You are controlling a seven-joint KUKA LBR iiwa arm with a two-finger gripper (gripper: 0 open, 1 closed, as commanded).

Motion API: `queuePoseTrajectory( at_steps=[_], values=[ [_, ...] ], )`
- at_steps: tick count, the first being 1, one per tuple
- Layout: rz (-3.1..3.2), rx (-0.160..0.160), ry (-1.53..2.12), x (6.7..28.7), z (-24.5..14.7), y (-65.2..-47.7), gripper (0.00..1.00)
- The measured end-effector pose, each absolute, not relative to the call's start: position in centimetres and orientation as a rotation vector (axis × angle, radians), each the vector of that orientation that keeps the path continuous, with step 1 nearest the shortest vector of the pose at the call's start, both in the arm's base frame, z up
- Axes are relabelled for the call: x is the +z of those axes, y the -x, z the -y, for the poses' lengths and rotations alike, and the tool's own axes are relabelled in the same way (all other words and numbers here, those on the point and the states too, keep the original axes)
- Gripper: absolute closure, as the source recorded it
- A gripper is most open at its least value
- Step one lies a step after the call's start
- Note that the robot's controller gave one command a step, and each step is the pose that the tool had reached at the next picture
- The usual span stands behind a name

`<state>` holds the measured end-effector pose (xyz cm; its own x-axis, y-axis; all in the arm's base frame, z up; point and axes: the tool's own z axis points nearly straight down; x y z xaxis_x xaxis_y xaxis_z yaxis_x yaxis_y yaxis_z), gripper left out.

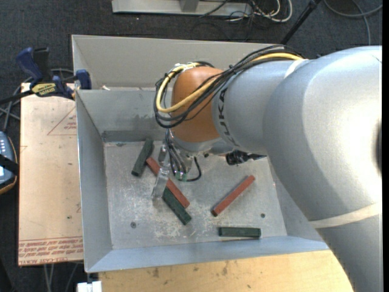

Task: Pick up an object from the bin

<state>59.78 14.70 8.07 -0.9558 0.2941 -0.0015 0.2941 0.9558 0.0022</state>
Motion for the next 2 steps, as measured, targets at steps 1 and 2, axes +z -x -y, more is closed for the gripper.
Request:
queuePoseTrajectory(
  at_steps=[1,2],
  values=[
    [-3.074,0.006,-0.631,7.17,-14.6,-59.67,1.0],
    [-3.074,0.006,-0.631,7.17,-14.6,-59.67,1.0]
  ],
)
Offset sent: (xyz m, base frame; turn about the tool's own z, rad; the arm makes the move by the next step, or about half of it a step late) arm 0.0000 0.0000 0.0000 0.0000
